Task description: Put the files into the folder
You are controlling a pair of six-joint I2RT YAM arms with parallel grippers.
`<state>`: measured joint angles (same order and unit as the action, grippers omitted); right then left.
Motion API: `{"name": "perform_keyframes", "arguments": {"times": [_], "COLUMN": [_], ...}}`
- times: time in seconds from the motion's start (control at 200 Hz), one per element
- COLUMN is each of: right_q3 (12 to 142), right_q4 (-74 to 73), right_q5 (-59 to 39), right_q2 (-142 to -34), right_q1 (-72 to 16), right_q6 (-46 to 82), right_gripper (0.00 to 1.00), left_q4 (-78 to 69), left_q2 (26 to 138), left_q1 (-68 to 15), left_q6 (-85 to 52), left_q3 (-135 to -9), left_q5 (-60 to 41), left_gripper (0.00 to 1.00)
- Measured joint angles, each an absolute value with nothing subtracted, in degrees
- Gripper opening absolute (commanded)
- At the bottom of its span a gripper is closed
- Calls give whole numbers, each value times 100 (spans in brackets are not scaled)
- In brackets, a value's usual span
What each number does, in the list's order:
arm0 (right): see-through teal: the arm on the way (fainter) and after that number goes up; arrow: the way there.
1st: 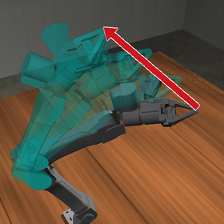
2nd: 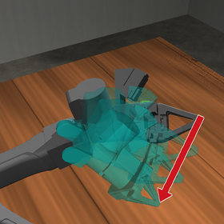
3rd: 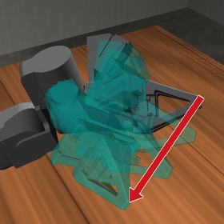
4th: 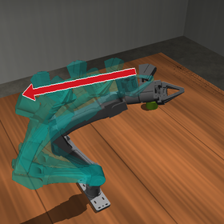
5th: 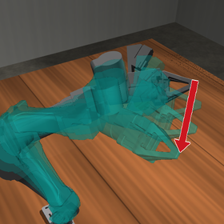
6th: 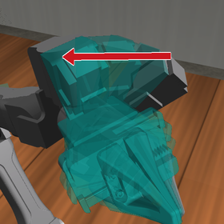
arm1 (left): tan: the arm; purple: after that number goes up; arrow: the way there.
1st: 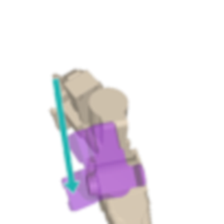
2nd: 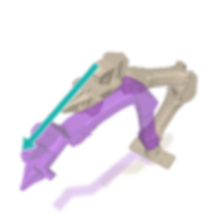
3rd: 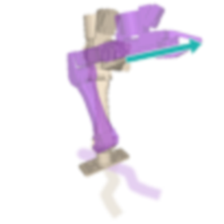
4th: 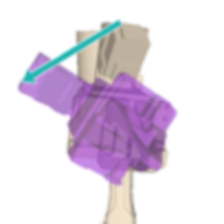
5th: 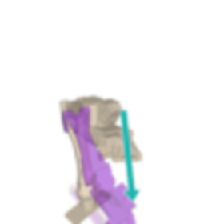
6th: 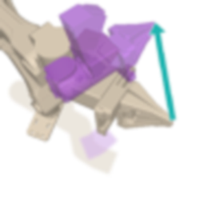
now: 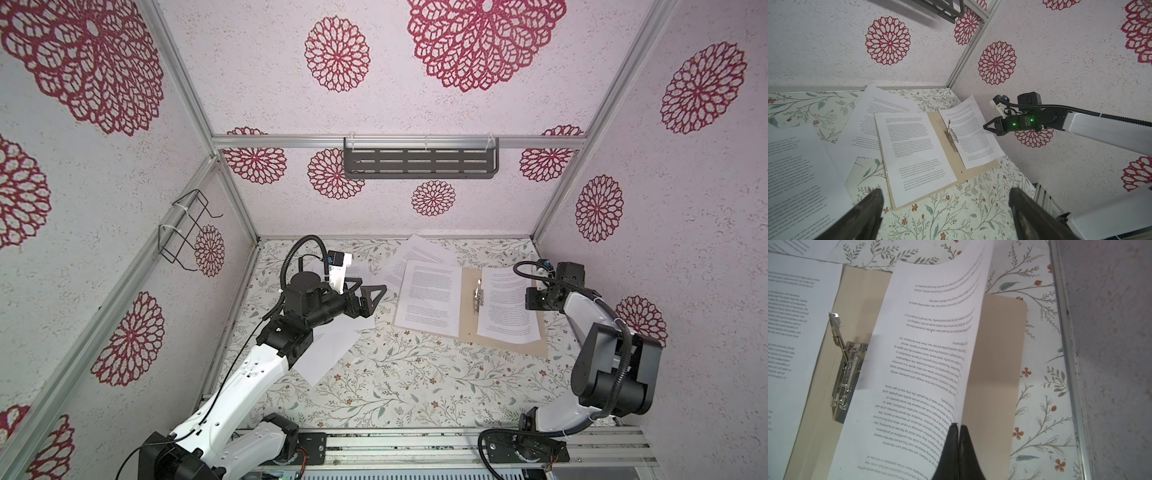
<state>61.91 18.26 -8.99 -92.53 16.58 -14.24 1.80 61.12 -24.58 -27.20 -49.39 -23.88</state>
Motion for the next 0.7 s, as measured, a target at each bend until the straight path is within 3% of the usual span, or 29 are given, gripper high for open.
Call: {"name": "perform_keyframes", "arguments": {"times": [0.7], "right_q3": [6106], "right_q4": [1732], "right_q5": [-908], "right_q2": [-9406], "right_q1": [1872], "right_q6": [-1656], "right_gripper": [0], "left_q4": [113], "left_q2": [6187], "left_q1": [-2458], "left_q6": [-2766], "left_q3": [-4939], "left_q5": [-2401], "left_gripper": [97]}}
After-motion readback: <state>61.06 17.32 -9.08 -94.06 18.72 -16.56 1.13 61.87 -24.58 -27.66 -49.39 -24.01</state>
